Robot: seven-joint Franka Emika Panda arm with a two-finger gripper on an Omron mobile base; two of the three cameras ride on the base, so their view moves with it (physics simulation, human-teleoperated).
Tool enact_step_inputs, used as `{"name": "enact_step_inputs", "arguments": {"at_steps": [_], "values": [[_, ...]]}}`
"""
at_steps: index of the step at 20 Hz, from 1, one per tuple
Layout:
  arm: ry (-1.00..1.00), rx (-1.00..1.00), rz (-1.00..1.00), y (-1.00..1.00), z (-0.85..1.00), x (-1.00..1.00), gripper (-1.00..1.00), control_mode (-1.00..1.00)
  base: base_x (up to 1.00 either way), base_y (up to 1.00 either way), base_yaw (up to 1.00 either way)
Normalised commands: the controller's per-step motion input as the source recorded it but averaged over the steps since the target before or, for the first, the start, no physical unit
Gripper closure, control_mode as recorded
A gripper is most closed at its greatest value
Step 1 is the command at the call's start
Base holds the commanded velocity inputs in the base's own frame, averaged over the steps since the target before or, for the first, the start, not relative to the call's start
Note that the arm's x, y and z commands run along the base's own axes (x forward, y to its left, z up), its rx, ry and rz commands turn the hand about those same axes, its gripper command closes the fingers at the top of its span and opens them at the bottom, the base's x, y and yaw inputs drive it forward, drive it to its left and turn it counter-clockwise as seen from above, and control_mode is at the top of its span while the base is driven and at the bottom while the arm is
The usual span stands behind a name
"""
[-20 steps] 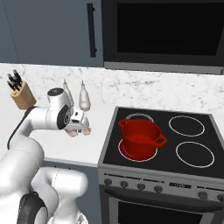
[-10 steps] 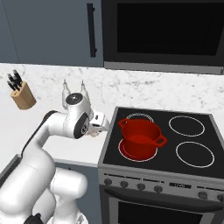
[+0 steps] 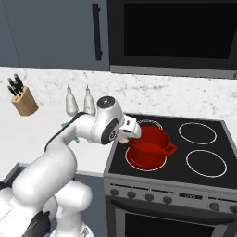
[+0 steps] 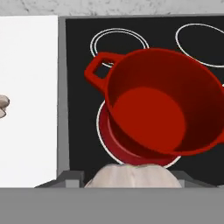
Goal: Put the garlic and garlic in the pot. Retrieve the spatula and lightly stir the vegetables in the pot.
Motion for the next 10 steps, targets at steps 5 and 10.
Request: {"name": "enact_step_inputs", "arguments": {"at_steps": [5,10], "values": [[0.06,0.0,-0.02,-0.82,0.05,0.16,1.0,-1.0,0.0,0.0,0.0],[0.03,-0.03,-0.02,-0.4,-0.15,0.25,1.0,-1.0,0.0,0.0,0.0]]}}
